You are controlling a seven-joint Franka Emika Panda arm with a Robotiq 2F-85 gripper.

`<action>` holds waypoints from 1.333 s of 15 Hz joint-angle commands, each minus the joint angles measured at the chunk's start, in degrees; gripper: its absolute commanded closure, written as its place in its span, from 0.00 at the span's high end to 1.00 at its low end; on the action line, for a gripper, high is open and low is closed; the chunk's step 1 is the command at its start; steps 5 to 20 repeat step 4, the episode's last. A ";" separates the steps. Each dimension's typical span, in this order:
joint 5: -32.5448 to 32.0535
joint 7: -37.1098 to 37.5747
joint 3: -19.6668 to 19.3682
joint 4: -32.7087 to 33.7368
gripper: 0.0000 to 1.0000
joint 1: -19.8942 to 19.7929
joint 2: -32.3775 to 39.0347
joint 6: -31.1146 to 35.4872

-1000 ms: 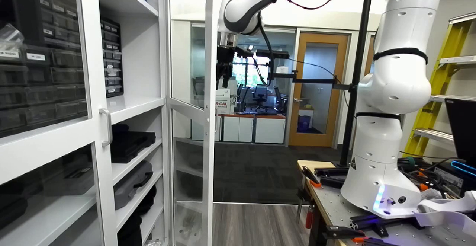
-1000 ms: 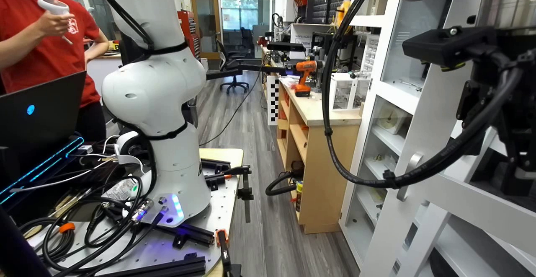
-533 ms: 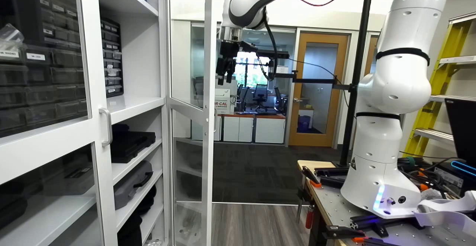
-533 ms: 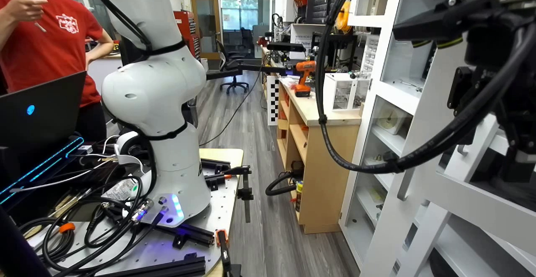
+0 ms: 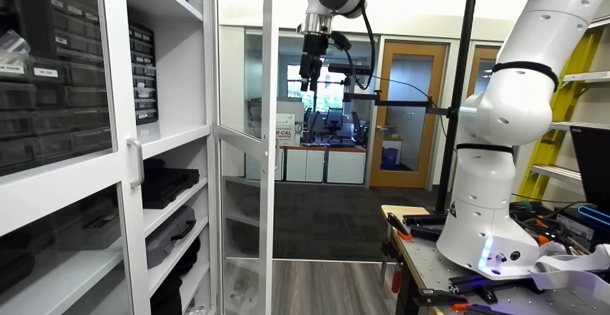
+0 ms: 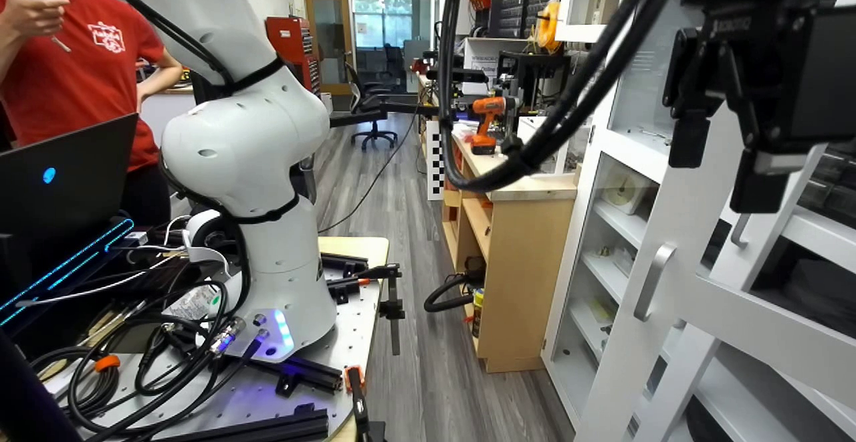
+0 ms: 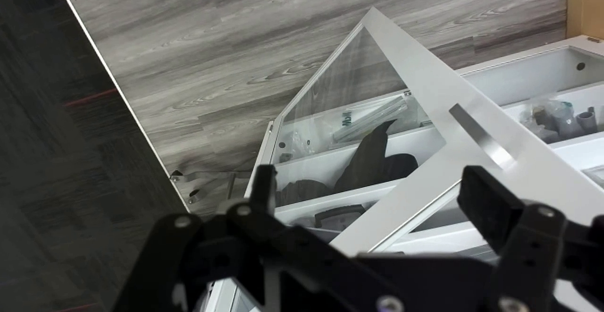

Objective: Open the door

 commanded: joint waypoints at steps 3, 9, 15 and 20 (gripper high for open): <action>-0.01 -0.03 -0.34 -0.34 1.00 0.07 -1.63 -1.06; -0.01 -0.03 -0.33 -0.45 1.00 0.07 -1.65 -1.06; -0.01 -0.03 -0.33 -0.45 1.00 0.07 -1.65 -1.06; -0.01 -0.03 -0.33 -0.45 1.00 0.07 -1.65 -1.06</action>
